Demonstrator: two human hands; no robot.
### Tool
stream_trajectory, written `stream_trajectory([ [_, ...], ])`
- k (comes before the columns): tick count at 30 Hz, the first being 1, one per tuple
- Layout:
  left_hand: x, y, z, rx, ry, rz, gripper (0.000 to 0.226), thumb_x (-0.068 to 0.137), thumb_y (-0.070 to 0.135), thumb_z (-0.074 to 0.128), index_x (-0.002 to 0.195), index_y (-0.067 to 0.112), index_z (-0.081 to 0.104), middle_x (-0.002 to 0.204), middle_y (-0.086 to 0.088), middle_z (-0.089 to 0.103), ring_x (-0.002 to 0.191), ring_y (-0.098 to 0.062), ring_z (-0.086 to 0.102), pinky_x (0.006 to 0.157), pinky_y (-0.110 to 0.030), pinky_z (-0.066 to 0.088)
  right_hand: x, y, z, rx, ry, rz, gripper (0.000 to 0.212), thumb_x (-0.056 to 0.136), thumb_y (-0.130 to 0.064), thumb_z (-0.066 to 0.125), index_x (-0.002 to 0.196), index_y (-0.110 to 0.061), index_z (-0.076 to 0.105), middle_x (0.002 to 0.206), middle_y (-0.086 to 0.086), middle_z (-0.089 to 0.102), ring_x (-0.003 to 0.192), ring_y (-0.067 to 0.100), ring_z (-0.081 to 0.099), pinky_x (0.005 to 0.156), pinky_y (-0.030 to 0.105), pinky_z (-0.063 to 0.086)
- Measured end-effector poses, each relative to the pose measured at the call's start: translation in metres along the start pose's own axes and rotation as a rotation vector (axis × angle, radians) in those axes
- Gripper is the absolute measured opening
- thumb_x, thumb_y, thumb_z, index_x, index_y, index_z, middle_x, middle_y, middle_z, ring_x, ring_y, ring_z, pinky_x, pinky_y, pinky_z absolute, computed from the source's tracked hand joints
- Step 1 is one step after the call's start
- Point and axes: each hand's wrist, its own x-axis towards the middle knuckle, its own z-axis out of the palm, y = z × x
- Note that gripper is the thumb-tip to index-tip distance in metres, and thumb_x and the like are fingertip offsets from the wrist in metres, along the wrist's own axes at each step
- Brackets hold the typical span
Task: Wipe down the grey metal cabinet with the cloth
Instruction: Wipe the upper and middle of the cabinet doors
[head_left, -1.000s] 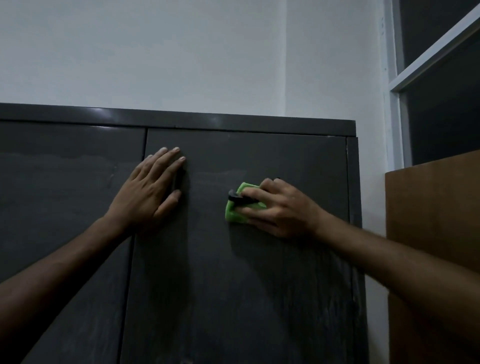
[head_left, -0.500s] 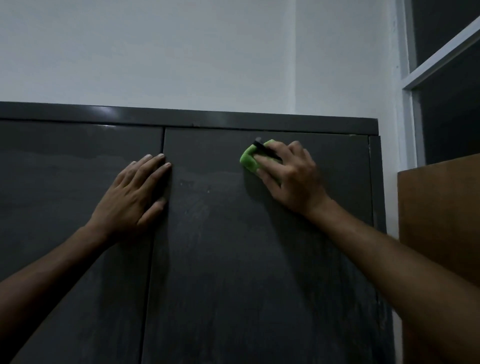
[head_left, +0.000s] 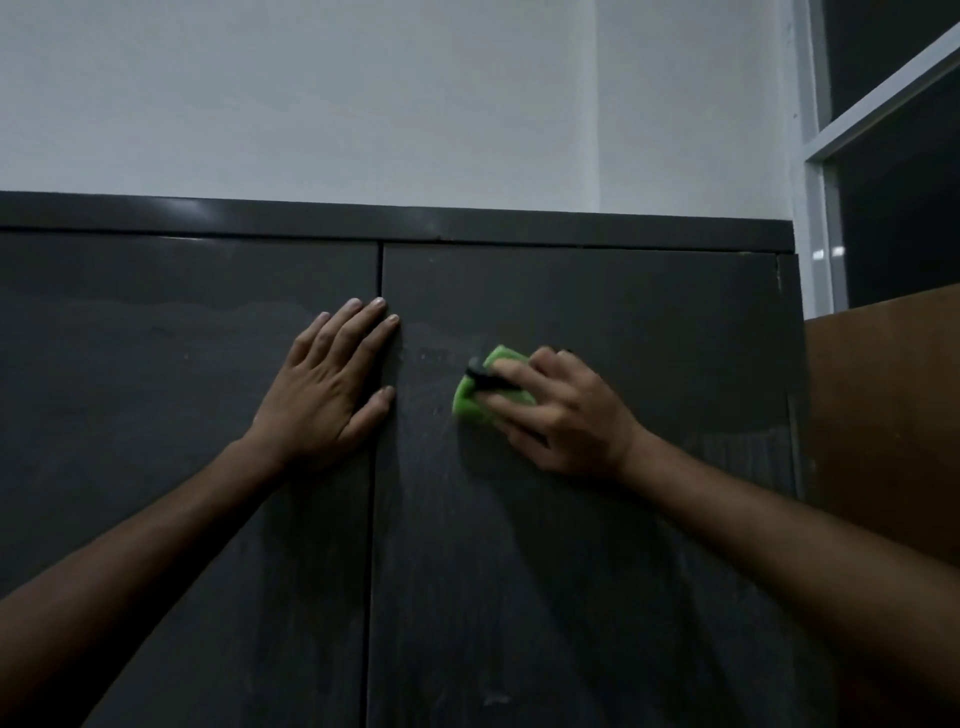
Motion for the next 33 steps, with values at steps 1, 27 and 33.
stream_trajectory([
  [1, -0.001, -0.002, -0.002, -0.008, -0.005, 0.013, 0.077, 0.101, 0.053, 0.038, 0.164, 0.01, 0.031, 0.173, -0.013, 0.024, 0.162, -0.029, 0.016, 0.132, -0.046, 0.013, -0.003, 0.004, -0.005, 0.005, -0.04, -0.121, 0.032, 0.101, -0.035, 0.055, 0.127, -0.022, 0.07, 0.138, 0.011, 0.062, 0.091, 0.034, 0.059, 0.076, 0.042, 0.048],
  [27, -0.044, -0.074, -0.022, -0.024, -0.049, 0.037, 0.077, 0.102, 0.053, 0.036, 0.166, 0.011, 0.025, 0.174, -0.012, 0.021, 0.162, -0.027, 0.014, 0.132, -0.046, 0.013, 0.096, -0.029, 0.015, -0.048, 0.181, 0.637, 0.032, 0.094, -0.033, 0.063, 0.124, -0.024, 0.071, 0.131, 0.01, 0.063, 0.098, 0.036, 0.058, 0.079, 0.047, 0.052],
  [33, -0.053, -0.079, -0.025, -0.051, 0.012, 0.046, 0.073, 0.104, 0.048, 0.037, 0.165, 0.009, 0.027, 0.173, -0.013, 0.023, 0.162, -0.027, 0.016, 0.132, -0.046, 0.013, 0.092, -0.066, 0.03, 0.024, -0.073, -0.169, 0.03, 0.1, -0.034, 0.055, 0.123, -0.02, 0.068, 0.13, 0.014, 0.064, 0.091, 0.032, 0.059, 0.072, 0.042, 0.049],
])
